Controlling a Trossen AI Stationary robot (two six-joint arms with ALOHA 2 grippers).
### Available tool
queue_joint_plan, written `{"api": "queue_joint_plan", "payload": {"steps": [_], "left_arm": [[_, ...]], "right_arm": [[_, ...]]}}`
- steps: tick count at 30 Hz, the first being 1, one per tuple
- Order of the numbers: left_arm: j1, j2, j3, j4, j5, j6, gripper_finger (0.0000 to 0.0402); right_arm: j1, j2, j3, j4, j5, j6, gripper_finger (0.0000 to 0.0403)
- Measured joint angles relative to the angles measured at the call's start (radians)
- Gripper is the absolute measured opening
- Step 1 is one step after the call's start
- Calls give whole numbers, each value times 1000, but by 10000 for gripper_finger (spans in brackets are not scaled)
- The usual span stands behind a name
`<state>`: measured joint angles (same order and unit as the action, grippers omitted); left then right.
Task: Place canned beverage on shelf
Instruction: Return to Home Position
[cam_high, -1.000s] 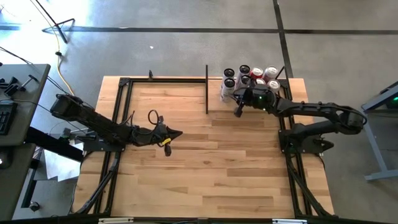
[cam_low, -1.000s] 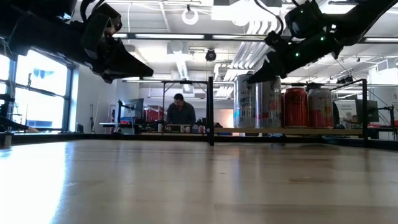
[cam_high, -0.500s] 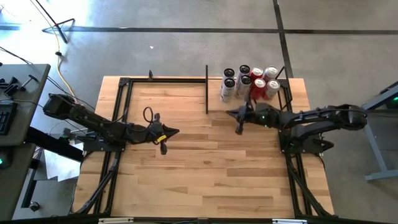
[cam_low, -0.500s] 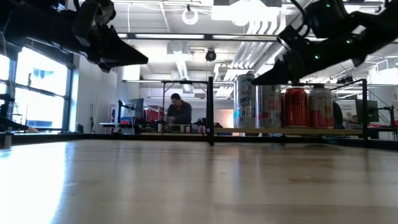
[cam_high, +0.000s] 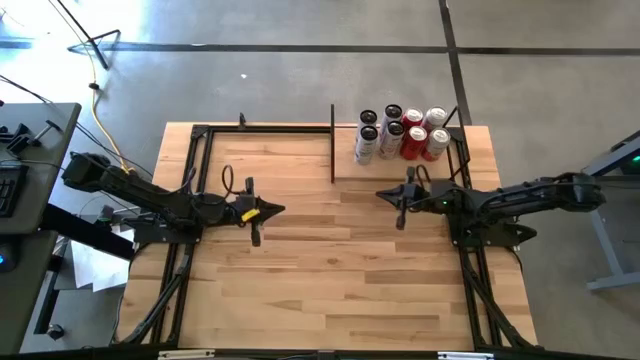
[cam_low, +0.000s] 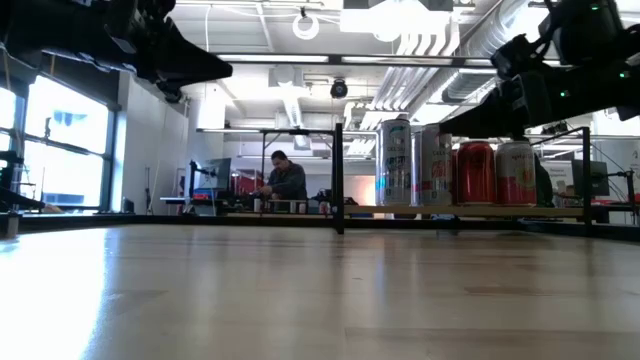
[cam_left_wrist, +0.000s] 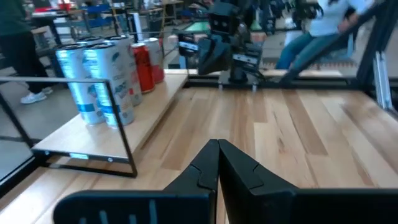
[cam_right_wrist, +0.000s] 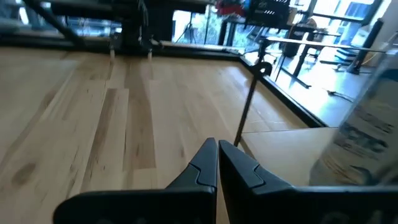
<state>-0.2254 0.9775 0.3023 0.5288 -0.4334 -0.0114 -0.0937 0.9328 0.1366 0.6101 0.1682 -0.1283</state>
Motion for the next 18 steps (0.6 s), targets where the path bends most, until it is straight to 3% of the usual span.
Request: {"api": "queue_joint_plan", "payload": {"steps": [5, 18], "left_arm": [[57, -83, -77, 18, 63, -37, 0], [222, -385, -283, 26, 184, -72, 0]], "right_arm": [[0, -135, -68, -18, 6, 24, 0], [-15, -419, -83, -328, 5, 18, 0]]}}
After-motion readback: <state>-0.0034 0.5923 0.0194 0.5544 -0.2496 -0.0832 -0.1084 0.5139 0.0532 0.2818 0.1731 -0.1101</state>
